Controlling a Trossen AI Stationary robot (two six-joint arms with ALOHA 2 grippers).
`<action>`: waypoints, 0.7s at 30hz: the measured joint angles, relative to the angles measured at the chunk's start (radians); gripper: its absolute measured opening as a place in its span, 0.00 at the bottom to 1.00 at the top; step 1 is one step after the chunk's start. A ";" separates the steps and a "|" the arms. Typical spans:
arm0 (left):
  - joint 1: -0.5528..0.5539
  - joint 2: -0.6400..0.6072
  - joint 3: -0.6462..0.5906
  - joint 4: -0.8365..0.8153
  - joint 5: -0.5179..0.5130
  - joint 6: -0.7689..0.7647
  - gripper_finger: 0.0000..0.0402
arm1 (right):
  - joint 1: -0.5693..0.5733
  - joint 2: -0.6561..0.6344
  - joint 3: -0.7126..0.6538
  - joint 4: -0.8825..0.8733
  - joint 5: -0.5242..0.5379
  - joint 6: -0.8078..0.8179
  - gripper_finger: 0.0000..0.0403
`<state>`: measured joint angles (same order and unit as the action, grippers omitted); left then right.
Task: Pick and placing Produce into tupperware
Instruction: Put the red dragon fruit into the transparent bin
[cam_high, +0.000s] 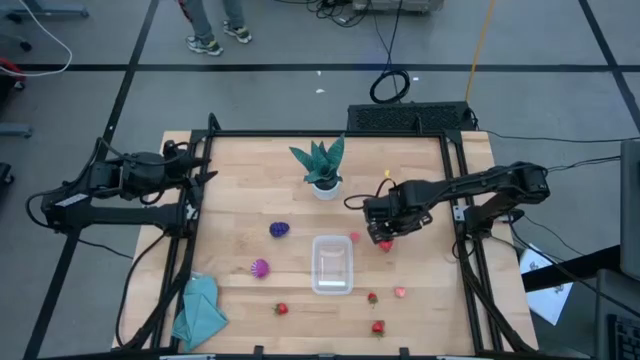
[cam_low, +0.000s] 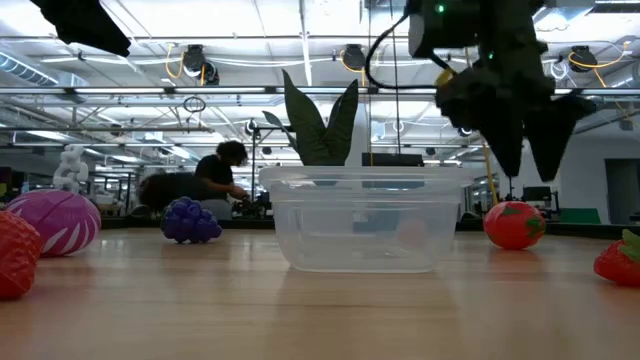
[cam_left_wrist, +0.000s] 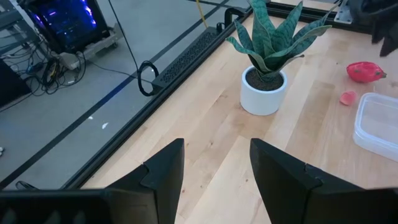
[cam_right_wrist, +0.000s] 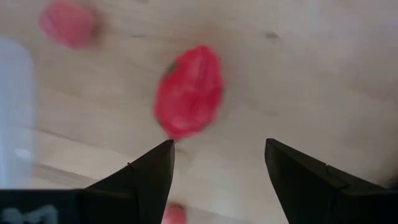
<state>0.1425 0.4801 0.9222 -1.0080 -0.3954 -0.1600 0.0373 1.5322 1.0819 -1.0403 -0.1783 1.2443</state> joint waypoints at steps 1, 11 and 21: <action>0.000 0.000 0.000 0.000 0.000 0.000 0.46 | 0.000 0.000 -0.023 0.032 -0.010 0.000 0.60; 0.000 0.000 0.000 0.002 0.000 -0.001 0.46 | 0.000 0.000 -0.137 0.246 -0.036 -0.029 0.60; 0.000 0.000 0.000 0.001 0.000 -0.002 0.46 | -0.003 0.000 -0.140 0.301 -0.035 -0.034 0.60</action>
<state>0.1425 0.4801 0.9222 -1.0074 -0.3950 -0.1616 0.0338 1.5318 0.9421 -0.7392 -0.2134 1.2105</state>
